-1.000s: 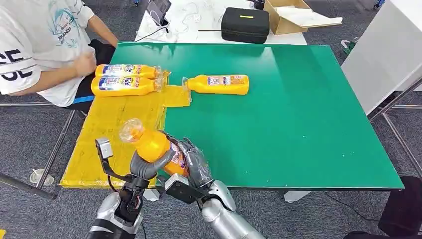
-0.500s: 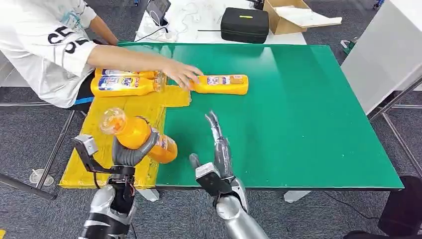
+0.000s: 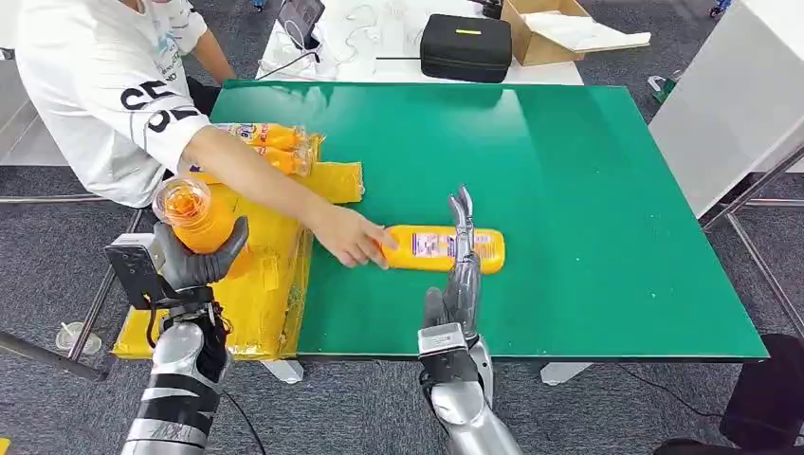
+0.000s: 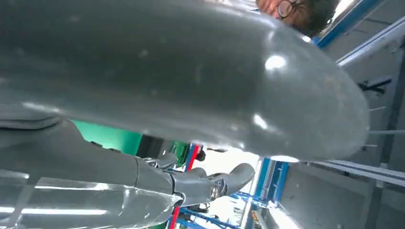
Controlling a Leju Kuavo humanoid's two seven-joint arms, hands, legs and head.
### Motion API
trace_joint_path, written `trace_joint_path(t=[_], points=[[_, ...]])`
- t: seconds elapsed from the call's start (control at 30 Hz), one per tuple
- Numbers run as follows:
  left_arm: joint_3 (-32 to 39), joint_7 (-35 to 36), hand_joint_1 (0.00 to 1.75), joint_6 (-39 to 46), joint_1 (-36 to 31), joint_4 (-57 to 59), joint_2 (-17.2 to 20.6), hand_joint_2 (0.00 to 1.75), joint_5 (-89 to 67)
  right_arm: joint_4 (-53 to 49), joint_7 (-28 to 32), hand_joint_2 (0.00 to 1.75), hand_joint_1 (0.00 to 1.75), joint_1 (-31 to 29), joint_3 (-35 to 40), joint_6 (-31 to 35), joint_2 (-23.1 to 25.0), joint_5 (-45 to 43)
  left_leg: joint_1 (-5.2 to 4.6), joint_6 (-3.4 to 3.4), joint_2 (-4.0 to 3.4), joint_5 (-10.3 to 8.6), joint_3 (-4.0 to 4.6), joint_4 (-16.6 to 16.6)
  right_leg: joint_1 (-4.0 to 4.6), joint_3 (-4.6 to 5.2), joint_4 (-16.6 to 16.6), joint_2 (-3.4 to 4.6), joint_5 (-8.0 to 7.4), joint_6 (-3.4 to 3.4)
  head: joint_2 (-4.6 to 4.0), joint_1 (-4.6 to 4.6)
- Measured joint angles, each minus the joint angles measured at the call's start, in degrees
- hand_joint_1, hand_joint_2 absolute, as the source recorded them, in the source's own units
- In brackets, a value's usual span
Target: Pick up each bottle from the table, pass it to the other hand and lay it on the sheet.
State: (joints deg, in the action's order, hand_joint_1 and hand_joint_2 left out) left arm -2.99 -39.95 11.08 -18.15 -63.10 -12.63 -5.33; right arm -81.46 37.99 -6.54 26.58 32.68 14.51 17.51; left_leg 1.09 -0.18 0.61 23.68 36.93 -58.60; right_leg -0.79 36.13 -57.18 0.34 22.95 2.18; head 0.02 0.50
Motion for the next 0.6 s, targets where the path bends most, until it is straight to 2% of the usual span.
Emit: trace_joint_path(t=[0.17, 0.37, 0.47, 0.6], points=[[-0.29, 0.00, 1.75, 2.63, -0.17, 0.09, 0.42, 1.75, -3.44, -0.72, 0.26, 0.00, 0.00, 0.00, 0.39, -0.61, -0.11, -0.94, 0.00, 0.00, -0.01, 0.00, 0.00, 0.00, 0.00, 0.01, 0.00, 0.00, 0.00, 0.00, -0.02, -0.02], [-6.71, 1.48, 1.75, 17.66, -6.28, 10.15, 4.72, 1.75, -35.50, -0.70, 0.76, 0.00, 0.00, -1.86, 1.16, -3.24, -0.11, -3.24, 0.01, -0.03, 0.00, -0.04, -0.01, 0.00, 0.00, -0.02, 0.00, -0.01, -0.03, -0.02, -0.02, 0.02], [-11.48, 3.17, 1.75, 16.30, -10.31, 18.91, 7.85, 1.75, -46.76, -0.63, 0.76, 0.00, 0.00, -2.64, 1.93, -4.51, -0.13, -3.91, 0.01, -0.08, -0.04, -0.10, -0.04, 0.01, 0.01, -0.01, -0.01, 0.01, -0.13, -0.16, 0.00, 0.02], [-14.87, 3.78, 1.75, 14.64, -11.73, 24.92, 10.87, 1.75, -51.59, -0.63, 0.59, 0.00, 0.00, -2.68, 2.25, -6.18, -0.50, -4.85, 0.01, -0.08, -0.13, -0.10, -0.04, 0.00, 0.01, 0.05, -0.02, 0.14, -0.13, -0.16, -0.02, 0.00]])
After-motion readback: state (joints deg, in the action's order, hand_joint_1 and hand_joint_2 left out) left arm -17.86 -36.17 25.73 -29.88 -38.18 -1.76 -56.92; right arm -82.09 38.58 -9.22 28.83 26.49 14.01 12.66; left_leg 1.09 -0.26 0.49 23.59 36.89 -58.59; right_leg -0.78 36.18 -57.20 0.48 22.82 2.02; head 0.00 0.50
